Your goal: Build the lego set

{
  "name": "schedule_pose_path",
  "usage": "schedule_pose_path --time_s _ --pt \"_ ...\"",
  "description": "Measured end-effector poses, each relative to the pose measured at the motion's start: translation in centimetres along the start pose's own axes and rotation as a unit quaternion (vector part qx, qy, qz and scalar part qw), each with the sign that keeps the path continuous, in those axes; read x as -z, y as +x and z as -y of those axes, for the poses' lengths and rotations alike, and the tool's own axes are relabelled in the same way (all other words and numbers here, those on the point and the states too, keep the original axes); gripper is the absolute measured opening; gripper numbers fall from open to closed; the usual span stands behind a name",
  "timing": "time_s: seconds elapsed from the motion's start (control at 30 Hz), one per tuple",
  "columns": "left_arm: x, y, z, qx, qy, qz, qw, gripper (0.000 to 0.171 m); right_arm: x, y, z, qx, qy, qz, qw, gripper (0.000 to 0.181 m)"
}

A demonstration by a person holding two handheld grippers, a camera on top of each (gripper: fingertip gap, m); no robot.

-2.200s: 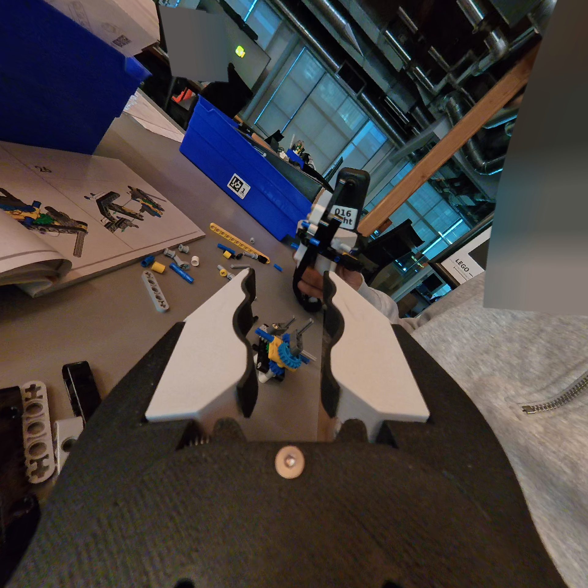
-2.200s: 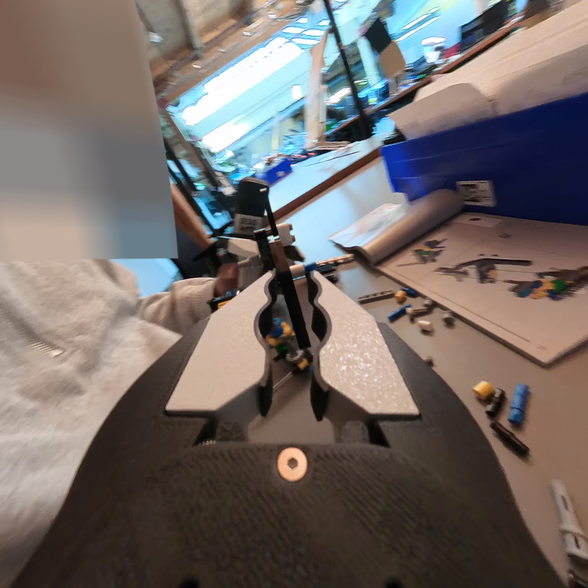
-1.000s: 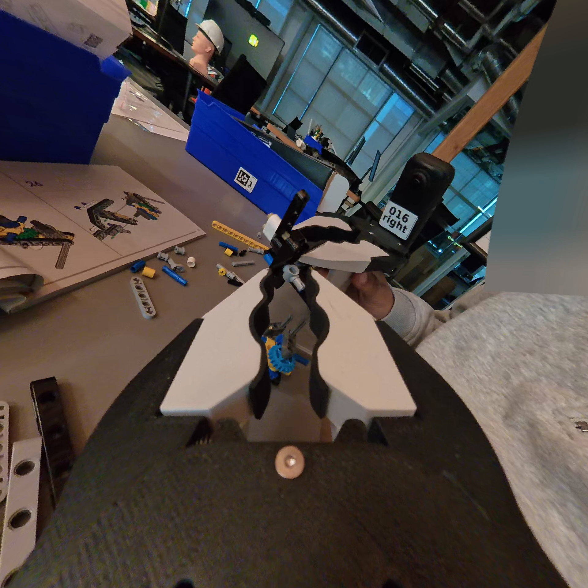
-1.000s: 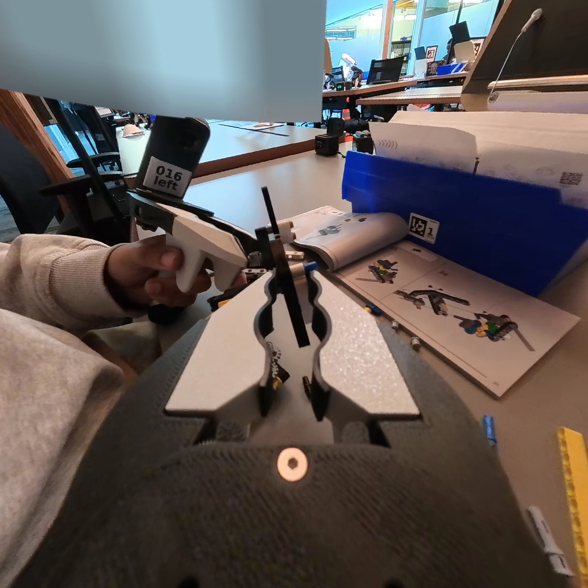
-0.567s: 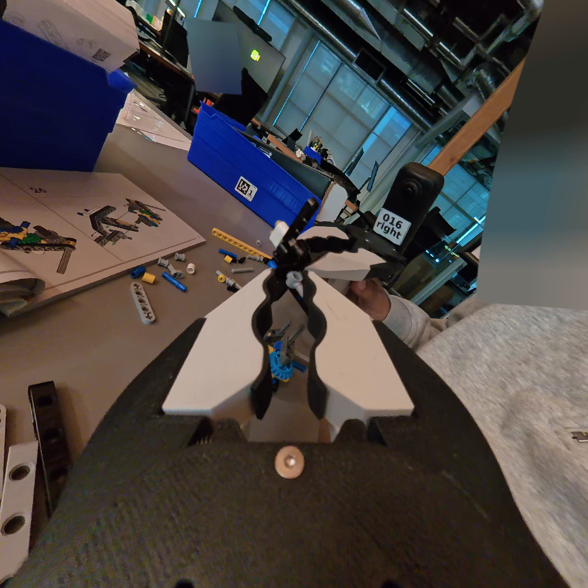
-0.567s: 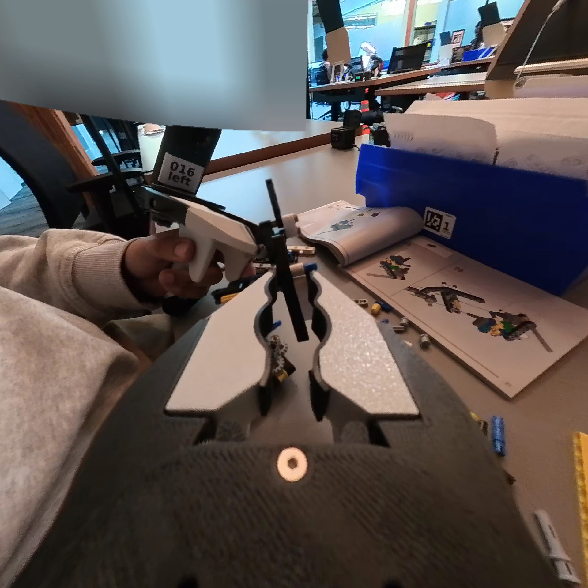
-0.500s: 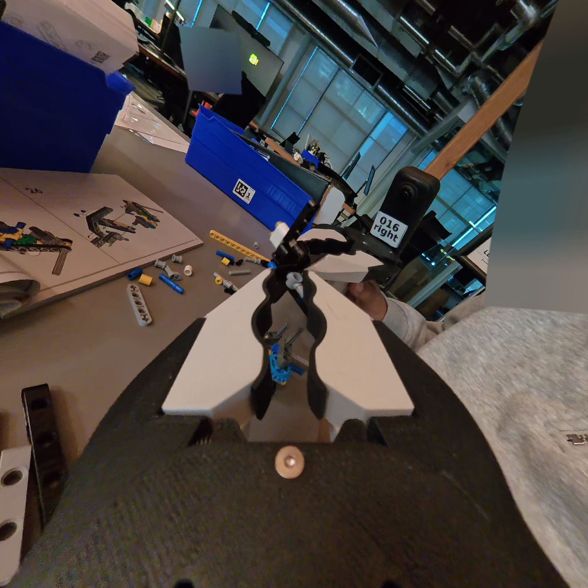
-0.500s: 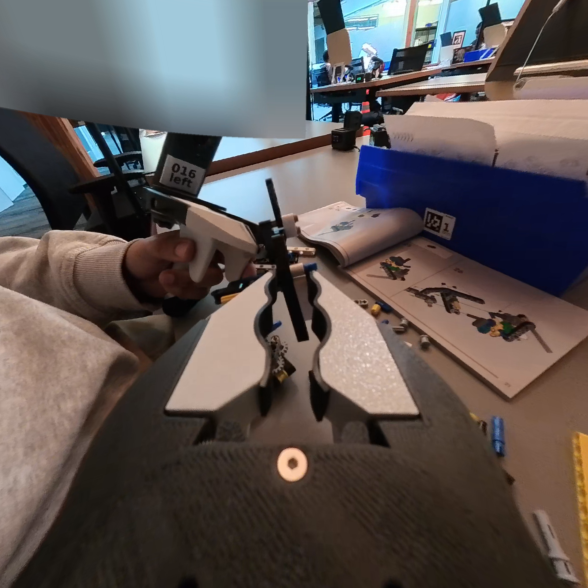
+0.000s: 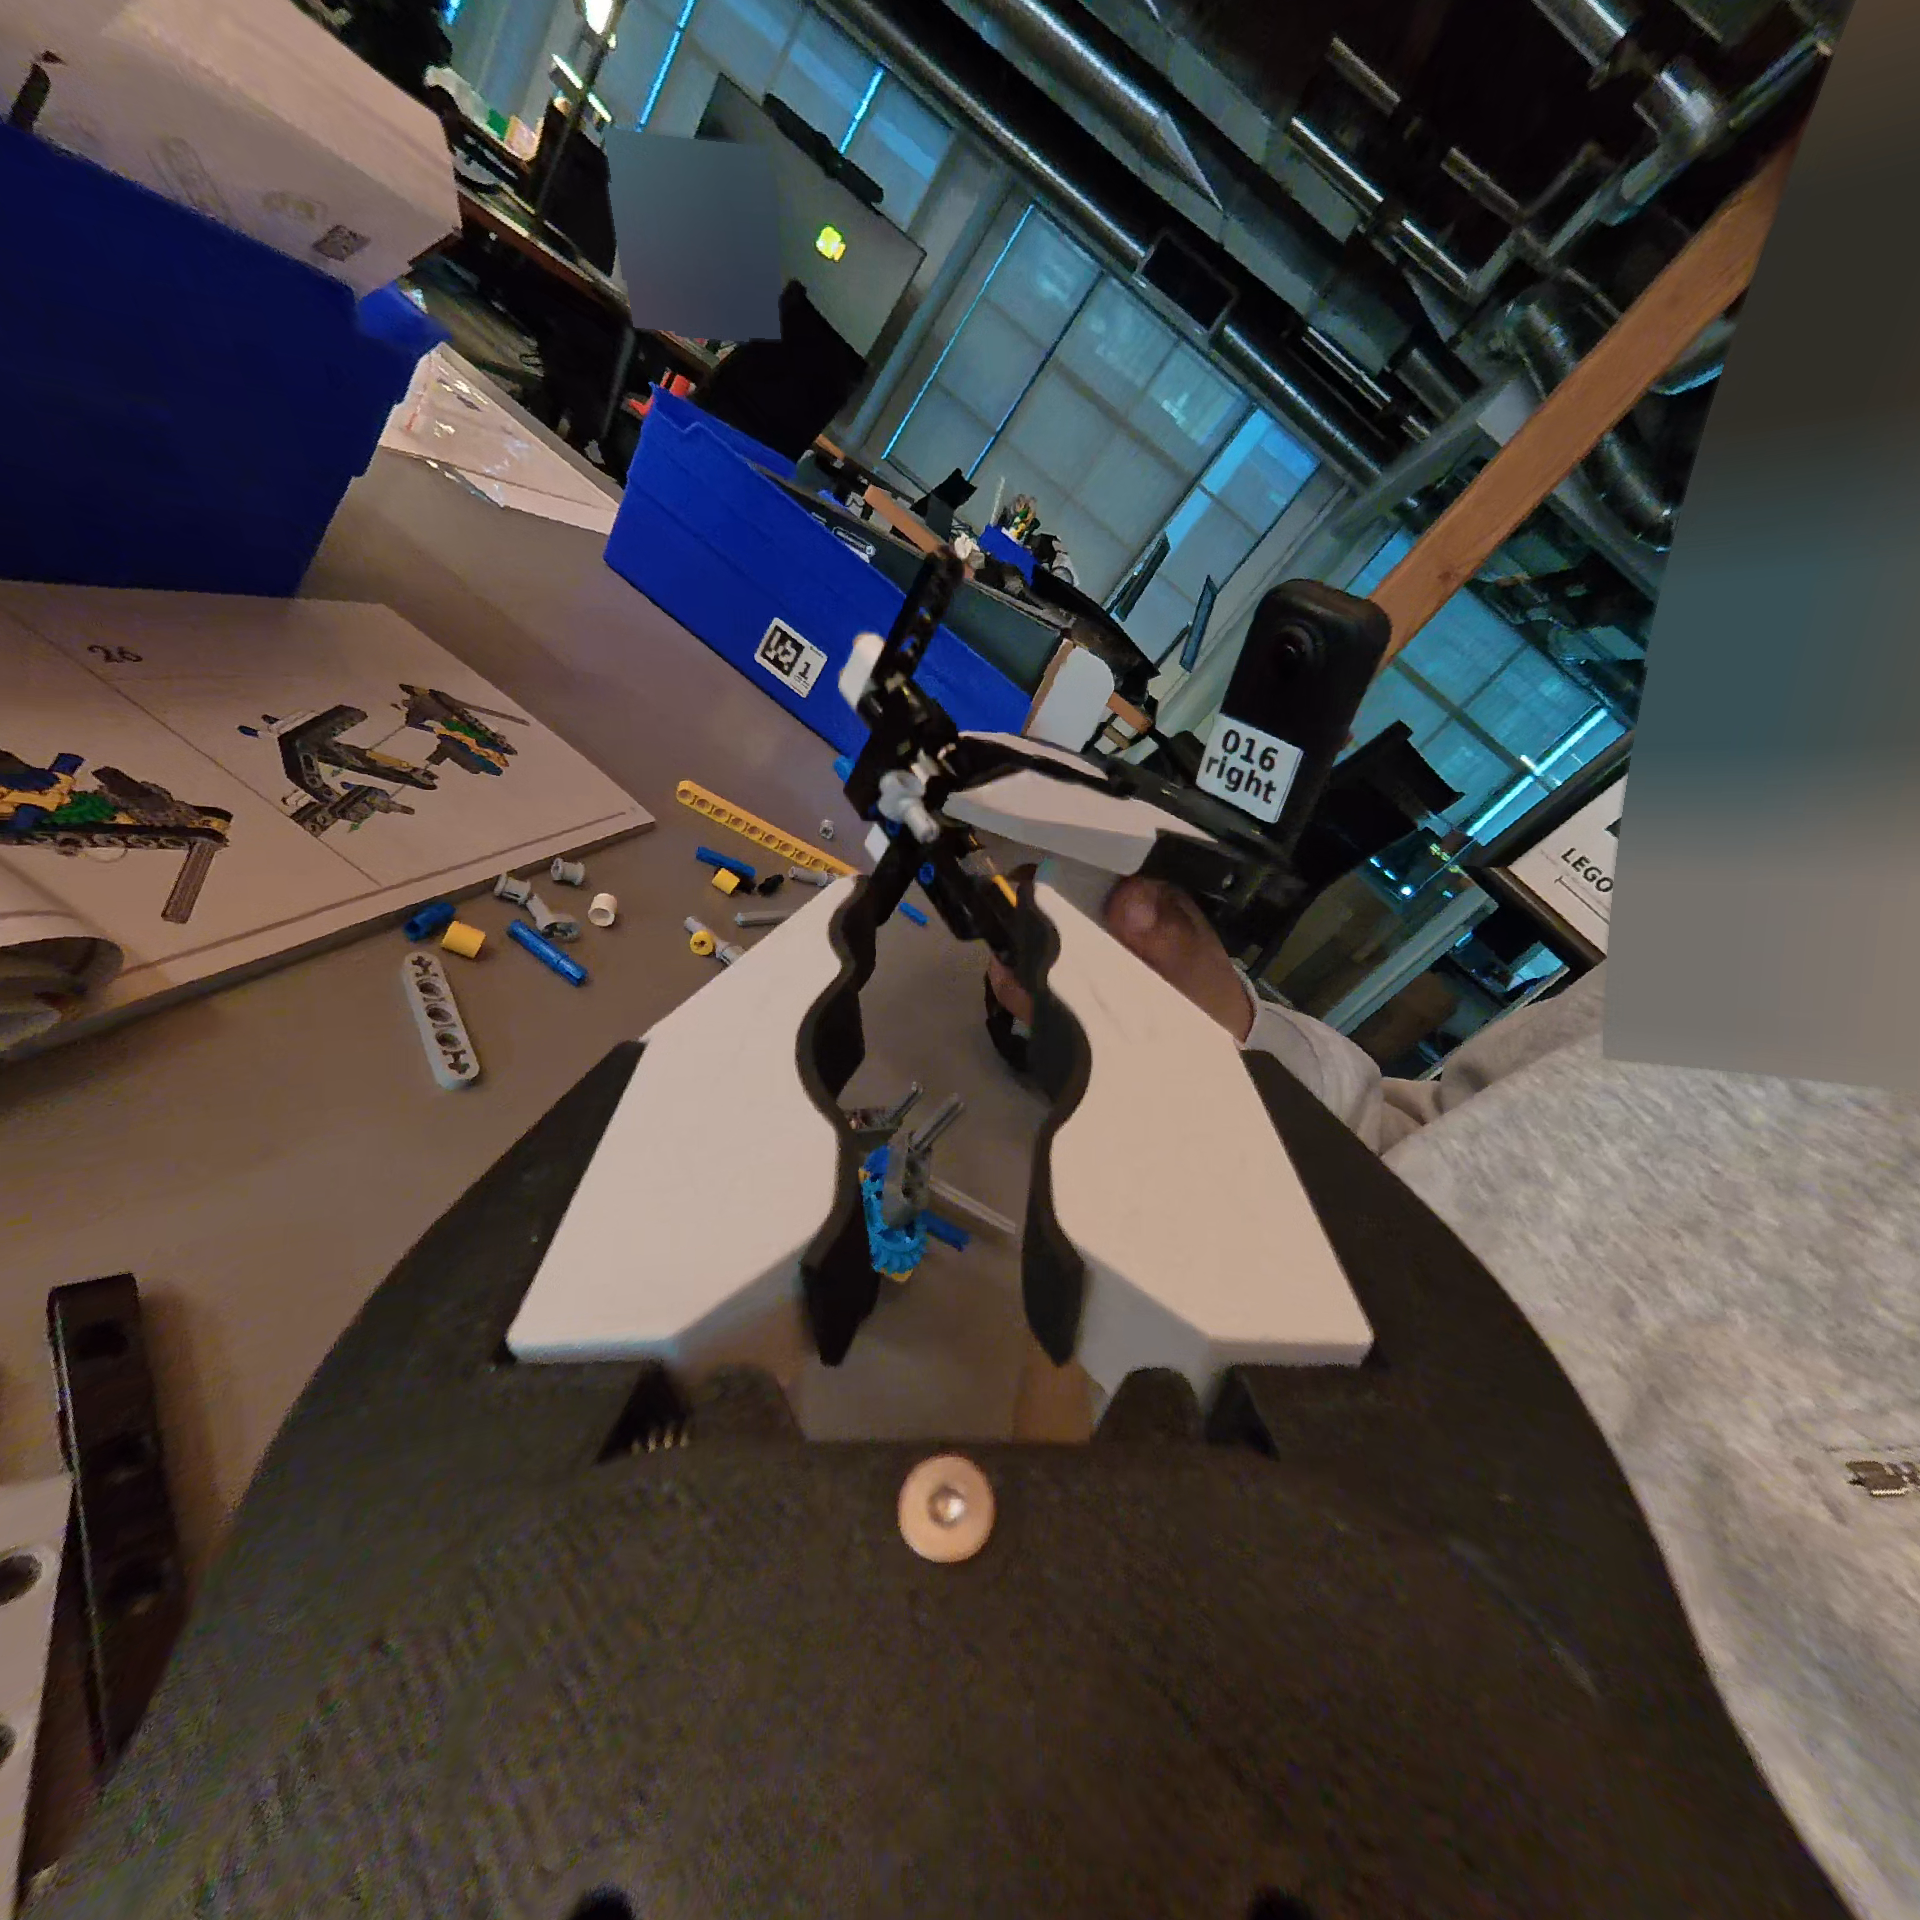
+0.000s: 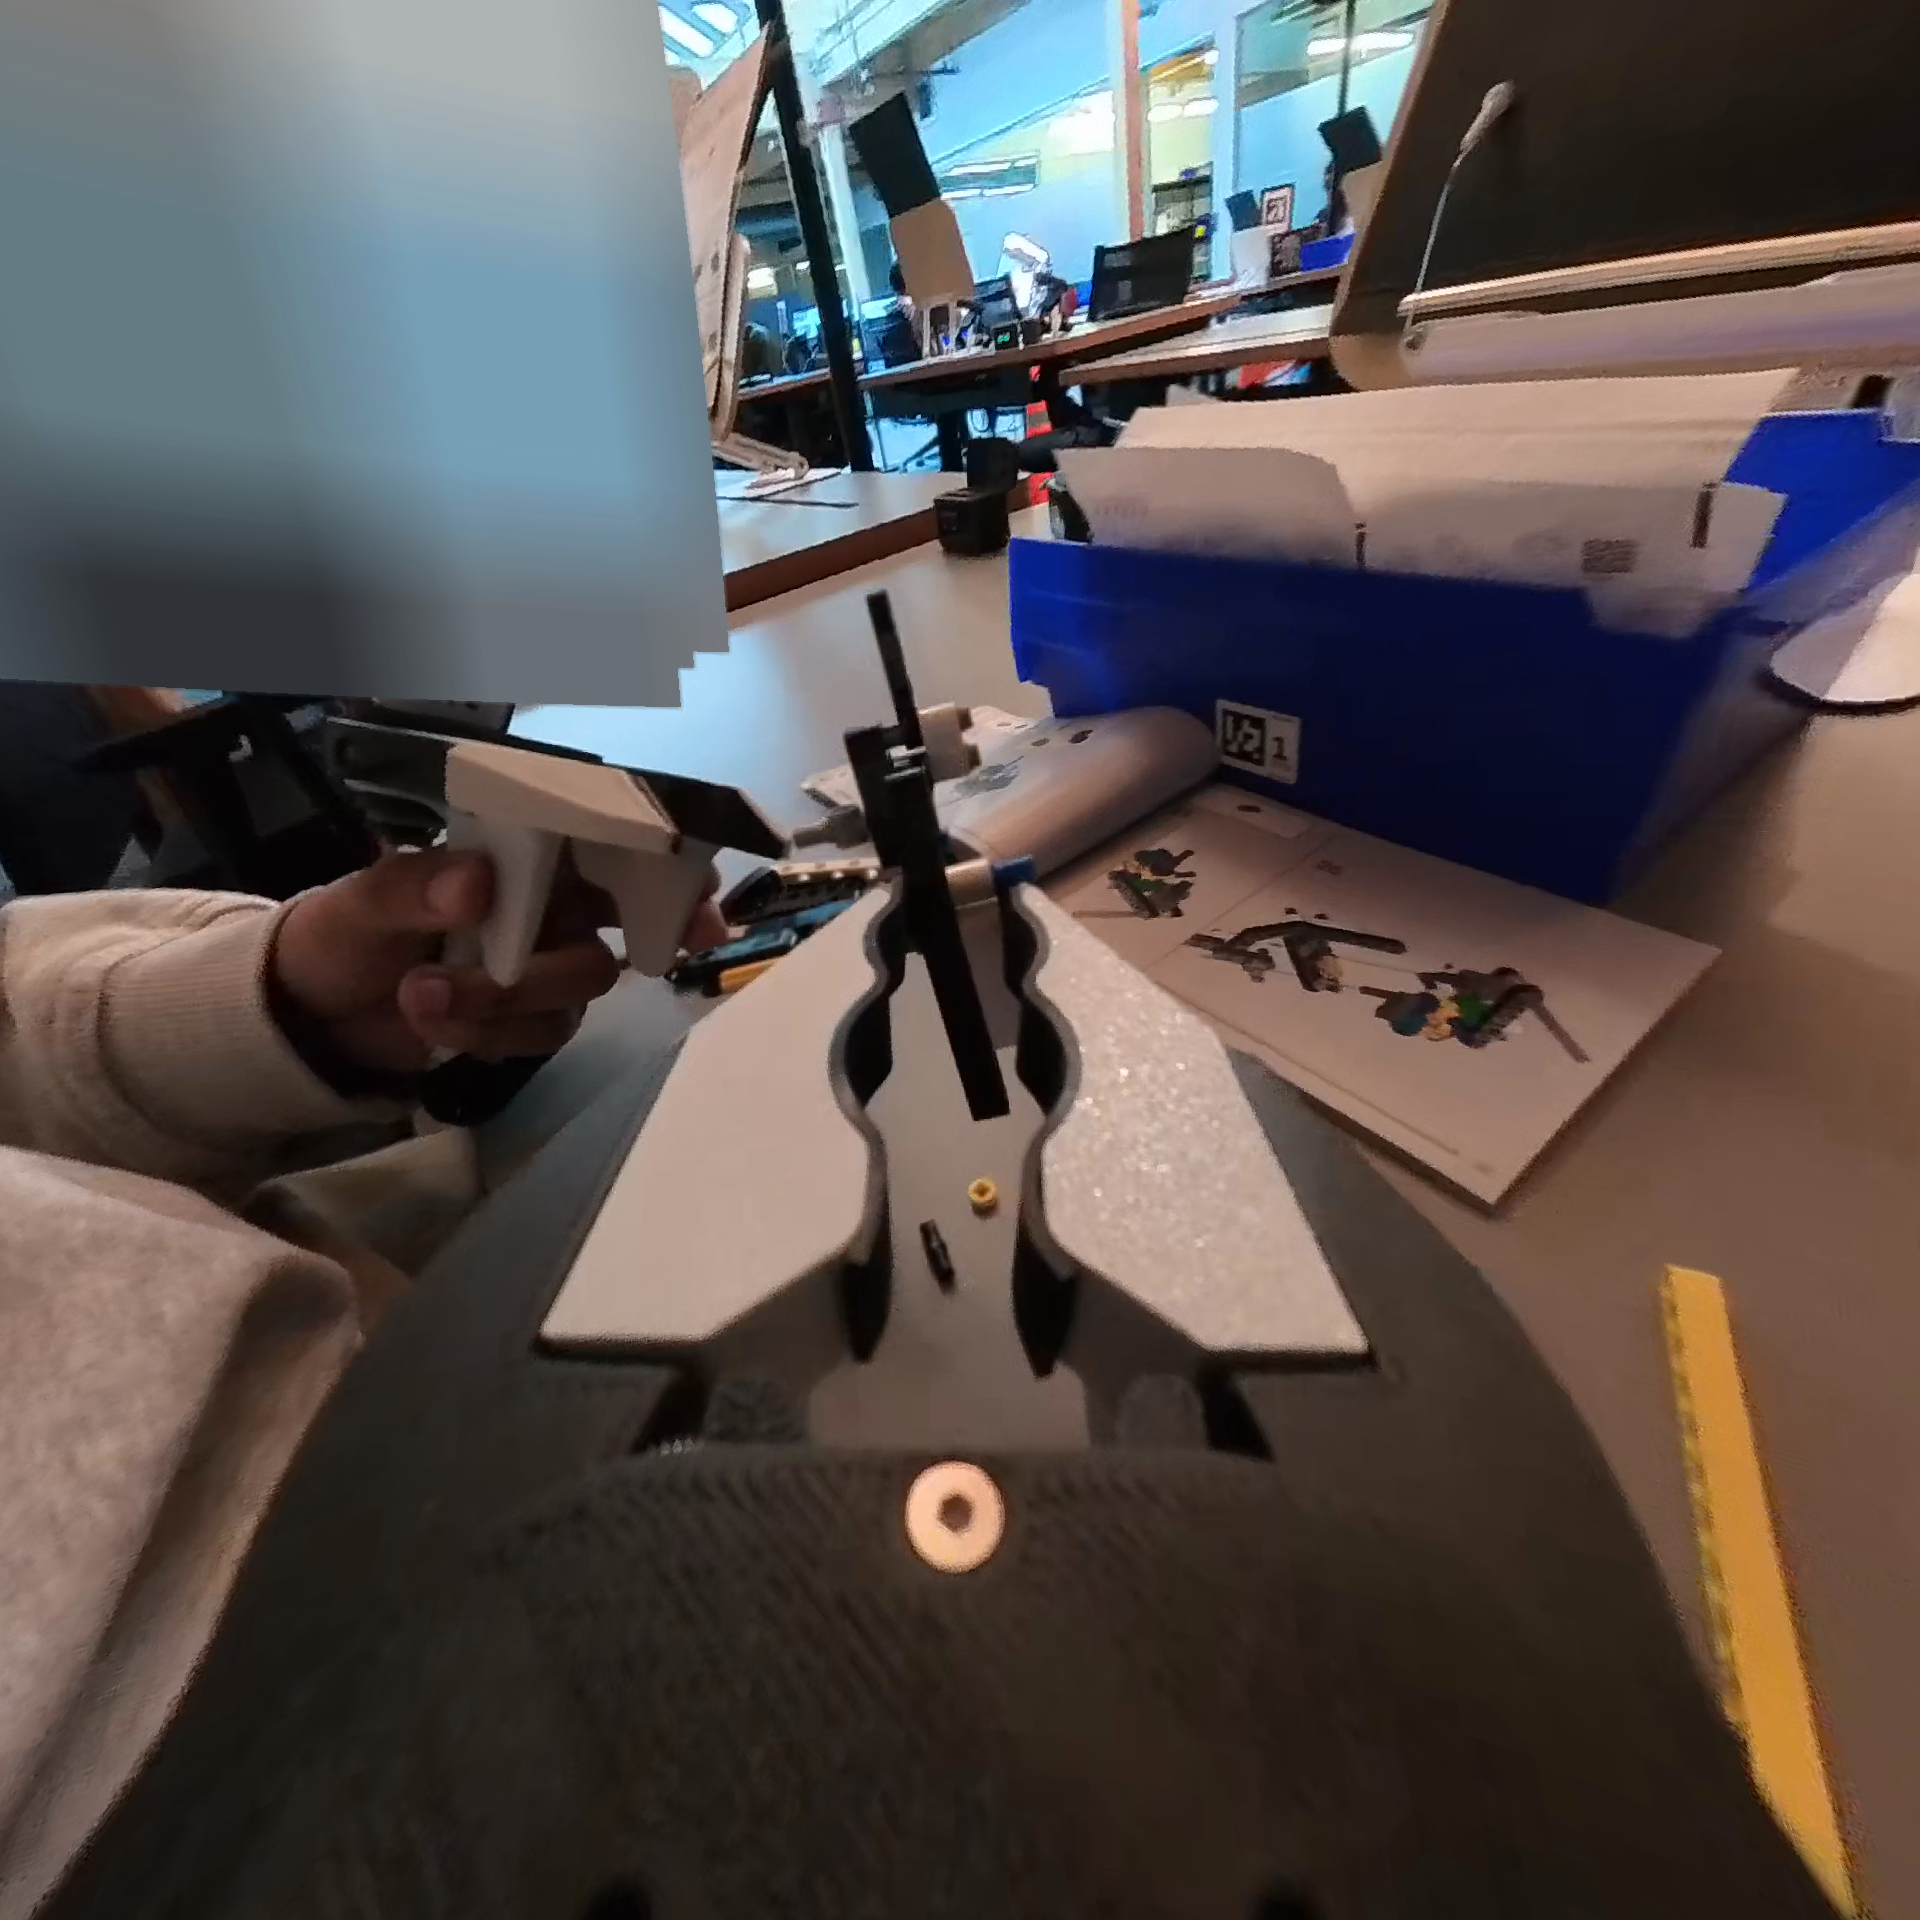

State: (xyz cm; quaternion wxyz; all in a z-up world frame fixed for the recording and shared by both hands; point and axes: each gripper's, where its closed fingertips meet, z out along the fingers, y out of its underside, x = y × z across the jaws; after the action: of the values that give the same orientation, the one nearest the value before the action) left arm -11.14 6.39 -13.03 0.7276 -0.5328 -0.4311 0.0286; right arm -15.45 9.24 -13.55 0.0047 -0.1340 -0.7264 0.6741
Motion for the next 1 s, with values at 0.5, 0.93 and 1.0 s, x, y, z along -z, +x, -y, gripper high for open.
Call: schedule_pose_path --time_s 0.5,0.93,1.0 --pt "-1.2 0.7 -1.4 -0.045 -0.035 0.040 0.998 0.044 -0.4 -0.2 0.8 -0.010 0.033 -0.035 0.999 0.016" --pt "-1.6 0.4 -1.3 -0.104 -0.027 0.108 0.988 0.041 -1.3 -1.7 0.6 -0.014 0.035 -0.031 0.999 0.016" --pt "-1.6 0.3 -1.3 -0.119 -0.029 0.120 0.985 0.042 -1.2 -1.7 0.7 -0.017 0.039 -0.036 0.998 0.016"
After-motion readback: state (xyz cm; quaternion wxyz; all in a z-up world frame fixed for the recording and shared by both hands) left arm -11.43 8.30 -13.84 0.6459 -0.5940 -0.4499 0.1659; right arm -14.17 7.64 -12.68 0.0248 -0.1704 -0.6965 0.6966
